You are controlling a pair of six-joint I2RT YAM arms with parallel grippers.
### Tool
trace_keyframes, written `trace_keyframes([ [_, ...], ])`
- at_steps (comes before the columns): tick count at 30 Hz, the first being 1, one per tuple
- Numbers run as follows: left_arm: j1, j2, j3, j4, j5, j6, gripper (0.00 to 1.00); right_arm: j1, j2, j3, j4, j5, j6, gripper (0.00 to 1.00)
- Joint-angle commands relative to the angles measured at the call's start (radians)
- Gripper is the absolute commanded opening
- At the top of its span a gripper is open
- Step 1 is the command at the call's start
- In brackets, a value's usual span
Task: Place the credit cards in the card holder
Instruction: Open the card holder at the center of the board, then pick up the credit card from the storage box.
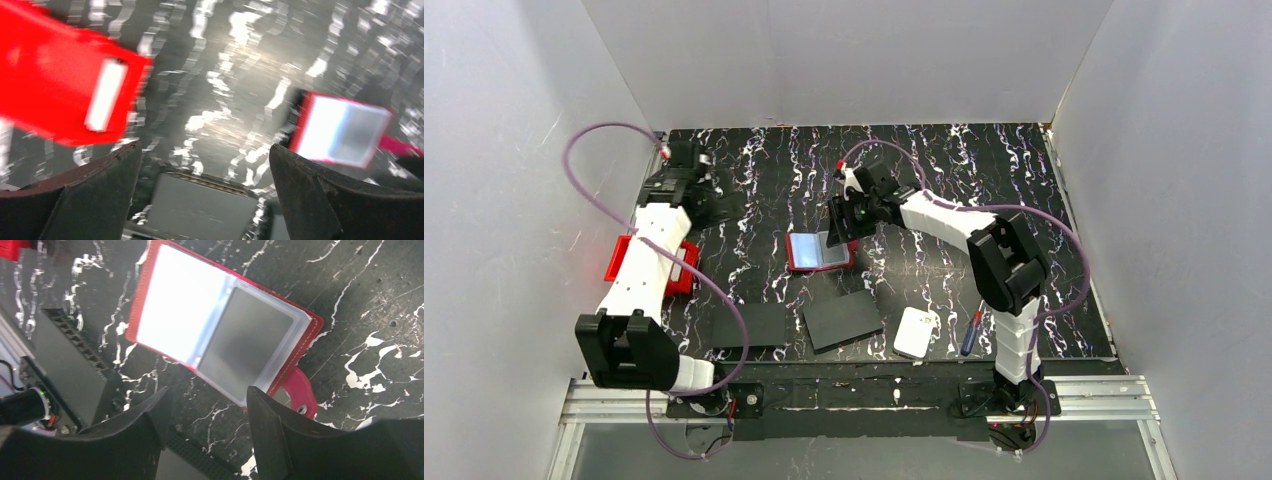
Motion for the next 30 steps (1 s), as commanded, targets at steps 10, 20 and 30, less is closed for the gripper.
trace_keyframes([
  [10,0.208,-0.210,-0.309,0.178,-0.034,0.389,0.98,0.107,-0.321,-0.234,0.214,-0.171,0.037,0.71],
  [20,0.302,-0.092,-0.257,0.105,0.247,0.713,0.98,0.122,-0.512,-0.378,0.369,-0.246,0.076,0.73],
  [30,0.416,-0.004,-0.258,0.113,0.367,0.749,0.98,0.252,-0.568,-0.353,0.303,-0.170,-0.014,0.74],
])
